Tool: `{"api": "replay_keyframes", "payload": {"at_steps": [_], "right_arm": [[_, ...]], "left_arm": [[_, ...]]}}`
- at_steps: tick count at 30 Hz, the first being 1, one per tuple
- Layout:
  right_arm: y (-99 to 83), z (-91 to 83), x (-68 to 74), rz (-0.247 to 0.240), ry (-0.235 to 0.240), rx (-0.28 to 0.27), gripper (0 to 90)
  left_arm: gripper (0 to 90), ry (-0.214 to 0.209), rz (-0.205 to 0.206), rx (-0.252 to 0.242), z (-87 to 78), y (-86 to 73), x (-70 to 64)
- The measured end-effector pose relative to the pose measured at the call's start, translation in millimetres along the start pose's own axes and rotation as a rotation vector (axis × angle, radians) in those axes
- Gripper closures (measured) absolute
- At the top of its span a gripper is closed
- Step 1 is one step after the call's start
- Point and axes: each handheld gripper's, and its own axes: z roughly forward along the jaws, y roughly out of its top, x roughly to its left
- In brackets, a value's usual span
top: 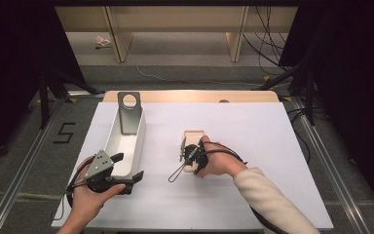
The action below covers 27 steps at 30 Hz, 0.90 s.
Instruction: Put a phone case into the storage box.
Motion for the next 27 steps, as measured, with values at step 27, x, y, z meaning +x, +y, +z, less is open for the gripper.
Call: {"api": "replay_keyframes", "payload": {"at_steps": [27], "right_arm": [[9.6, -2.1, 11.0, -0.098, 0.057, 0.066, 76.7]], "left_arm": [[6.4, -0.010, 0.003, 0.004, 1.0, -0.2, -1.3]]}}
